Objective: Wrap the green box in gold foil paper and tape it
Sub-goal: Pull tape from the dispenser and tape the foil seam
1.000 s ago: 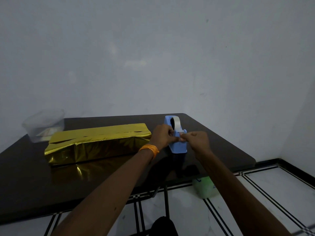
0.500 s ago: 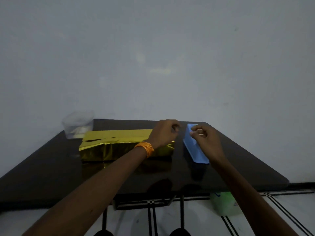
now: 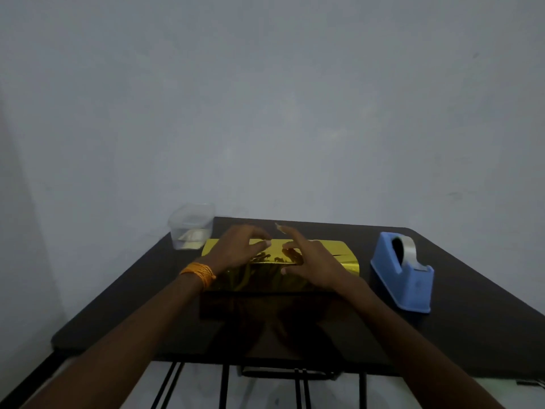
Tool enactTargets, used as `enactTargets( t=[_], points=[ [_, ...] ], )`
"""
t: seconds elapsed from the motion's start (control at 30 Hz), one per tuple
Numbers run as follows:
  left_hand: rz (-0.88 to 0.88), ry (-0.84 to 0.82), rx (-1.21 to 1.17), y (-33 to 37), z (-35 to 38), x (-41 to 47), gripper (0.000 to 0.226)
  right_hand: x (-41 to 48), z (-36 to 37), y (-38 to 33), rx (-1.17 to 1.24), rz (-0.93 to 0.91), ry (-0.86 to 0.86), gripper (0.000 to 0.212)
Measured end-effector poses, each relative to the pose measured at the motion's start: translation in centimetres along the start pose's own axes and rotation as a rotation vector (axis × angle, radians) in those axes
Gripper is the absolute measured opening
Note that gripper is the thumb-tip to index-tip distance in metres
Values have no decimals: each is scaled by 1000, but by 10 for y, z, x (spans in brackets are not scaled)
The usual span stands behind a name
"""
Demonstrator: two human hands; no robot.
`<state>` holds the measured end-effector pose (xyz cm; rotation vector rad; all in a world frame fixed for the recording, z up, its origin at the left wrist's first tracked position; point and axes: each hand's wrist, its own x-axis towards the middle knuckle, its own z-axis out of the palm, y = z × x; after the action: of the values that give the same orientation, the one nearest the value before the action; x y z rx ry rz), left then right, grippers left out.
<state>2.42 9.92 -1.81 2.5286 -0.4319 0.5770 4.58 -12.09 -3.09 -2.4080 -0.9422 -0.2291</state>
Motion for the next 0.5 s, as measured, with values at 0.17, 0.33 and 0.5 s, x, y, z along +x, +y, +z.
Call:
enactTargets(
  t=[0.17,0.33,0.5],
  points=[
    [59,-86,62,-5,5,-6,32,-3,5,0,-95,-33,68,92],
    [91,-53,50,-7,10,-12,27,-14,13,1,-172,-54,192,86],
    [12,17,-41,-5,12,-10,28,-20,23,5,-181,-87,256,80]
  ],
)
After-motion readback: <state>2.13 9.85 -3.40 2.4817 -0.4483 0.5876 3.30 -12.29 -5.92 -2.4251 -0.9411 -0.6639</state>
